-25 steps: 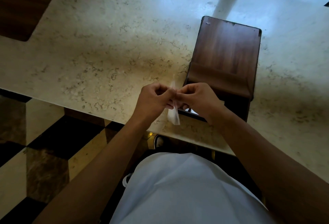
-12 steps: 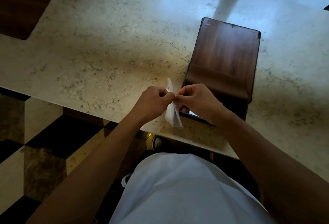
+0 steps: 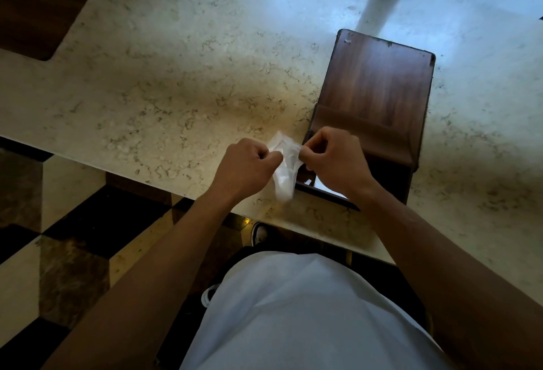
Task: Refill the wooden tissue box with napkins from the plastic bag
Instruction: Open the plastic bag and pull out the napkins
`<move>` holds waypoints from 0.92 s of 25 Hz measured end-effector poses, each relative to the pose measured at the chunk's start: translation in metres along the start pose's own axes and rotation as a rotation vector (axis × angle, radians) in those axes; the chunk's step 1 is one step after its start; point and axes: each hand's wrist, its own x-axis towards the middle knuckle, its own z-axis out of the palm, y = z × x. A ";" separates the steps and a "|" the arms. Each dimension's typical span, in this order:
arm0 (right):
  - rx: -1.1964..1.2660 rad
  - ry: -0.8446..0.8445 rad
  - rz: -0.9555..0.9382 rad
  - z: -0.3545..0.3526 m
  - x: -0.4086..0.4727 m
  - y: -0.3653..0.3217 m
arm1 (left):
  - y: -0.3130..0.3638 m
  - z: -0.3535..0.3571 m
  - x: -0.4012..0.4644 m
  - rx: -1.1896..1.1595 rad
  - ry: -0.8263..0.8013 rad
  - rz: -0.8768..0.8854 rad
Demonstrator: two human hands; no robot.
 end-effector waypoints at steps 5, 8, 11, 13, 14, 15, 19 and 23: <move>-0.210 0.076 -0.092 -0.015 0.004 0.006 | -0.017 -0.018 0.002 0.153 0.013 -0.063; -0.243 0.075 -0.123 -0.014 0.003 0.006 | -0.014 -0.017 0.001 0.118 0.004 -0.061; -0.222 0.082 -0.134 -0.018 0.004 0.004 | -0.011 -0.014 0.001 -0.044 -0.051 -0.093; -0.188 0.106 -0.199 -0.017 0.001 -0.004 | -0.008 -0.012 -0.001 -0.192 -0.104 -0.118; -0.165 0.111 -0.258 -0.016 -0.002 -0.011 | -0.006 -0.009 -0.002 -0.247 -0.121 -0.125; -0.148 0.097 -0.325 -0.013 -0.005 -0.019 | -0.003 -0.007 -0.002 -0.295 -0.131 -0.130; -0.213 -0.074 -0.418 0.000 -0.015 -0.036 | 0.002 -0.001 -0.002 -0.400 -0.154 -0.130; -0.444 -0.235 -0.251 0.007 -0.008 -0.024 | 0.006 0.002 -0.005 -0.407 -0.168 -0.118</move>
